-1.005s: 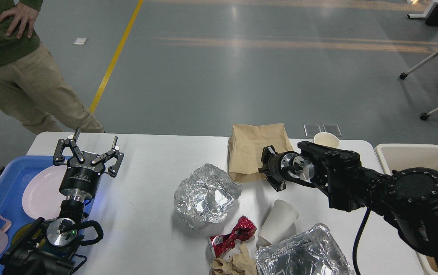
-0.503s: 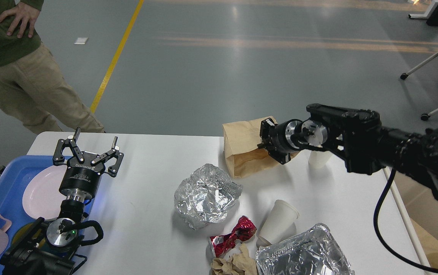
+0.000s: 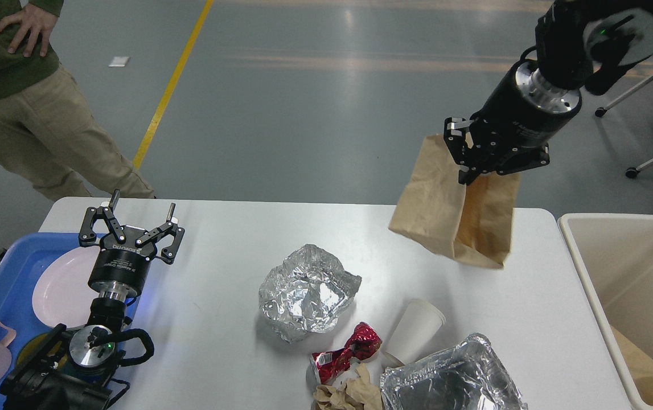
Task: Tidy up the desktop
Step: 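Lift the flat paper bag and carry it toward the white bin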
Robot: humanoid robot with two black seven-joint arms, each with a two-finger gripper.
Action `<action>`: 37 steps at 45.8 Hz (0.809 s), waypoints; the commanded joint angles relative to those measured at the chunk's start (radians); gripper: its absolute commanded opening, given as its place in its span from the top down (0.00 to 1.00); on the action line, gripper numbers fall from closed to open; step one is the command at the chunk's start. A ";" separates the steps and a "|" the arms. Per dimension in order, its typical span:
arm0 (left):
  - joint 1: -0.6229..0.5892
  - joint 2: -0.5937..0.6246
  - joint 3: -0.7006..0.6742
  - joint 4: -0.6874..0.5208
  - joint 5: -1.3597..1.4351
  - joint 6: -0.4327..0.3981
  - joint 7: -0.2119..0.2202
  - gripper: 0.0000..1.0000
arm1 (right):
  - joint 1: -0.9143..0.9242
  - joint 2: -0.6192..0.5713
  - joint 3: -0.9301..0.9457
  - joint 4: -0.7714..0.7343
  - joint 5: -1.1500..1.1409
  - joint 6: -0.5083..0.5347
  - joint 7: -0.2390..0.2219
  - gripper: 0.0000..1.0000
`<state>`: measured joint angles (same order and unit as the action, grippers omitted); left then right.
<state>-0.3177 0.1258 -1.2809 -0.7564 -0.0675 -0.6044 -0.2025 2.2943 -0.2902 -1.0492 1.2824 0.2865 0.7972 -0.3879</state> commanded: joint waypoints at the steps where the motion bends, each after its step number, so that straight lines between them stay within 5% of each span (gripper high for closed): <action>1: 0.000 0.000 0.000 0.000 0.000 0.000 0.000 0.04 | 0.132 -0.038 -0.052 0.148 -0.087 0.069 0.066 1.00; 8: 0.000 0.000 0.000 0.000 0.000 0.000 0.000 0.04 | 0.290 -0.043 -0.187 0.314 -0.165 0.070 0.191 1.00; 13: 0.000 0.000 0.000 0.002 0.000 0.000 0.000 0.04 | 0.329 -0.044 -0.291 0.345 -0.168 0.066 0.227 1.00; 25: 0.002 0.000 0.000 0.000 0.000 0.000 0.000 0.04 | 0.307 -0.158 -0.419 0.308 -0.207 0.045 0.225 1.00; 37: 0.002 0.000 0.000 0.000 0.000 0.000 0.000 0.04 | 0.105 -0.454 -0.486 0.112 -0.332 -0.055 0.213 1.00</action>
<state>-0.3159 0.1258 -1.2809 -0.7560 -0.0677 -0.6044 -0.2025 2.5083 -0.6186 -1.5207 1.4895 0.0157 0.7965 -0.1702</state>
